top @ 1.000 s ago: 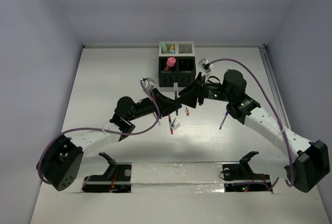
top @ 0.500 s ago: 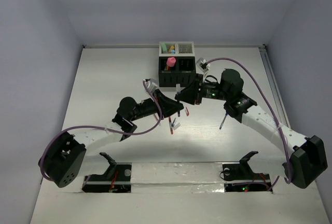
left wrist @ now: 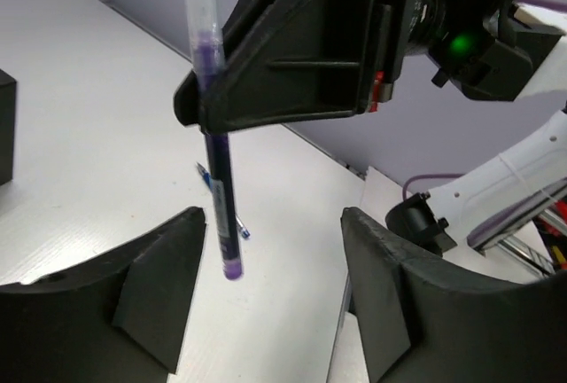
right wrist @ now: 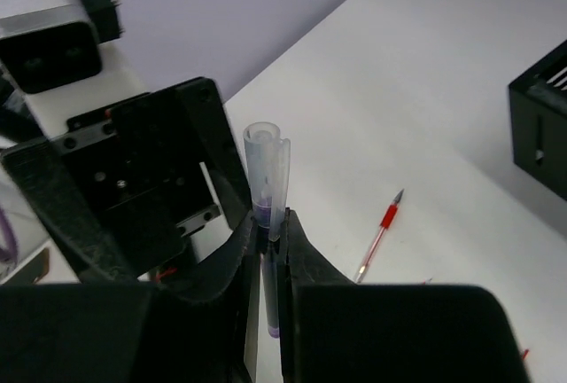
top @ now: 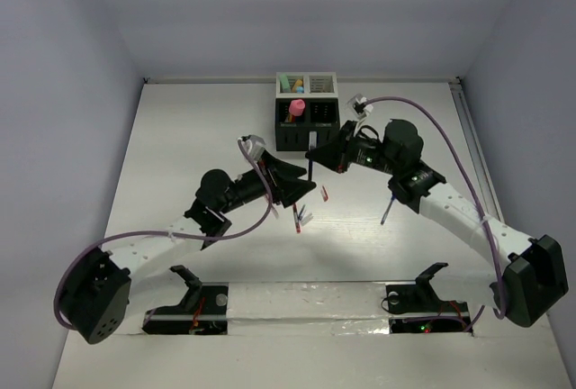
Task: Sort the stationery into containers
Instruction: Place the pen in the storage box.
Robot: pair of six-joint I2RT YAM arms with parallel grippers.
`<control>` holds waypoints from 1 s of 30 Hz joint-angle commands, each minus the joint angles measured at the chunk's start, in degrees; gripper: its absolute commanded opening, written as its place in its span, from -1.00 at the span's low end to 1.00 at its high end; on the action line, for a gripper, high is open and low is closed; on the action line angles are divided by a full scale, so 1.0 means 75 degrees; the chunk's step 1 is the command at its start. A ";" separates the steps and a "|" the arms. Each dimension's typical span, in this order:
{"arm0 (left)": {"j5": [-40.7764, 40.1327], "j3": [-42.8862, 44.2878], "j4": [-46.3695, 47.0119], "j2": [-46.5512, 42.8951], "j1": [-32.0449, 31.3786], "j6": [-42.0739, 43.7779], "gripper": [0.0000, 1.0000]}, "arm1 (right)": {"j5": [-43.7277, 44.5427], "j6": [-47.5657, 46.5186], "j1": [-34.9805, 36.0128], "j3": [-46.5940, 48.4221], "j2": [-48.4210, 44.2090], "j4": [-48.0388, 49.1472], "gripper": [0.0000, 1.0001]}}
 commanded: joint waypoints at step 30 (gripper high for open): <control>-0.1849 -0.0896 -0.1556 -0.1791 -0.0038 0.1389 0.59 | 0.4108 -0.1788 -0.1367 0.3123 0.4906 0.2452 -1.00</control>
